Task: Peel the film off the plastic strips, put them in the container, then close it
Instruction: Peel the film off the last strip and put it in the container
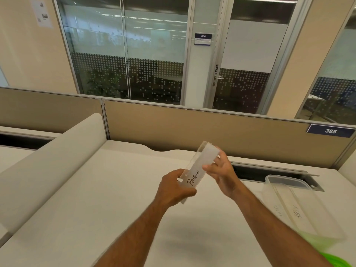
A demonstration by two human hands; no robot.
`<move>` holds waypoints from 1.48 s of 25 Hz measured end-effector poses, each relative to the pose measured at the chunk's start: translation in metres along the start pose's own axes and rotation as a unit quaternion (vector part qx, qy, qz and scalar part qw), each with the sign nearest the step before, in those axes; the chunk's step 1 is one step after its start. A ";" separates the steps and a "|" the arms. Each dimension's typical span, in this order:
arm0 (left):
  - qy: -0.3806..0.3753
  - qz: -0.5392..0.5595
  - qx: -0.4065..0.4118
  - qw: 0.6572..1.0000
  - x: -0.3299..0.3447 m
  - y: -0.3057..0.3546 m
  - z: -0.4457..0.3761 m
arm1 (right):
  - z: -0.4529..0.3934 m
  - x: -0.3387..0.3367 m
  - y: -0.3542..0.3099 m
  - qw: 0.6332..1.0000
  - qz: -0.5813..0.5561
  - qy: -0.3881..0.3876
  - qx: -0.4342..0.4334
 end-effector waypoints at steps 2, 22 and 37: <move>-0.003 -0.019 0.014 1.000 -0.001 0.003 0.000 | -0.002 -0.010 -0.010 0.999 -0.015 0.019 -0.021; 0.145 0.013 0.198 0.969 -0.061 0.064 -0.012 | 0.003 -0.070 -0.022 0.998 0.001 0.070 -0.005; 0.062 -0.152 0.310 0.936 -0.035 0.065 0.006 | 0.002 -0.022 -0.027 0.733 0.662 -0.153 0.016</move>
Point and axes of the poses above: each hand's wrist, its own z-axis away from the middle knuckle, its own x-axis out of the palm, y = z × x, the point moved 10 cm from there along -z, towards the middle knuckle, and after that the axes turned 2 degrees about -x, right-handed, at the moved point
